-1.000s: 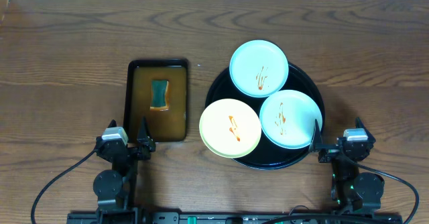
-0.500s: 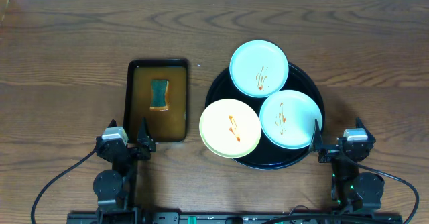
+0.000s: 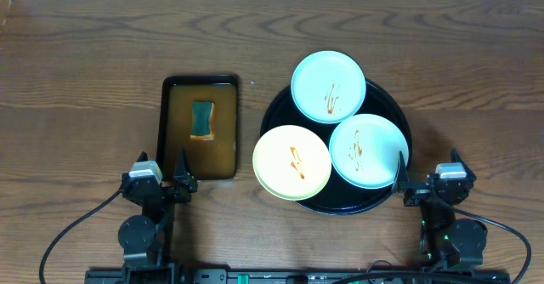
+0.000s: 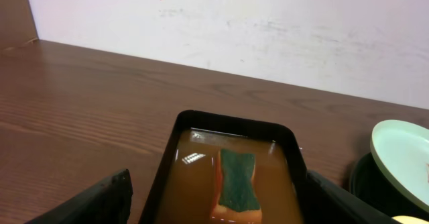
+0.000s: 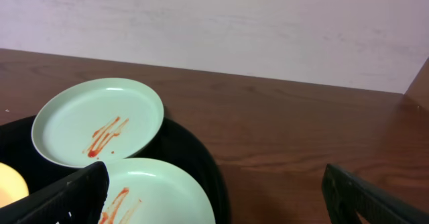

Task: Clean dirty plates on tray and stack at the side

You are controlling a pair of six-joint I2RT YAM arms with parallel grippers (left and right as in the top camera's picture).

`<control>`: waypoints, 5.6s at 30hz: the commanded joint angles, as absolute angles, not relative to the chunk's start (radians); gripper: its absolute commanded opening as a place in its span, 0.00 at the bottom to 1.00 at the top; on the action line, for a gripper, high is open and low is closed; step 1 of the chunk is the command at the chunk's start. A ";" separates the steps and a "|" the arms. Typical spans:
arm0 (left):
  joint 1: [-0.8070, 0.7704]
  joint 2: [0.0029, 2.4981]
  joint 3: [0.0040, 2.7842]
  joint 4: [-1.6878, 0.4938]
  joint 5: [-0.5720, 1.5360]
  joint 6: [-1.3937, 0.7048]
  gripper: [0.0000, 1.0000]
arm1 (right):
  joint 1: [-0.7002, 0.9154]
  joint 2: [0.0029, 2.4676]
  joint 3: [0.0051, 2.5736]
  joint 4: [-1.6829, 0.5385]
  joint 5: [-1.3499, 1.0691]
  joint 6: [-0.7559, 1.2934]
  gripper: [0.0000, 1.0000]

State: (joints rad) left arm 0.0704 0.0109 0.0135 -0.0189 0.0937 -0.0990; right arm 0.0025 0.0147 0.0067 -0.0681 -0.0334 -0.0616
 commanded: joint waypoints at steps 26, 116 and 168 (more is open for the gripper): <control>0.073 0.504 0.321 -0.170 0.085 -0.159 0.80 | 0.020 0.198 0.163 -0.178 -0.057 -0.037 0.99; -0.058 1.659 1.066 -0.553 0.059 -0.250 0.07 | 0.020 1.394 1.039 -0.744 -0.138 -0.086 0.42; -0.284 1.441 1.166 -0.451 0.213 -0.321 0.07 | 0.024 1.887 1.129 -0.779 -0.117 -0.046 0.01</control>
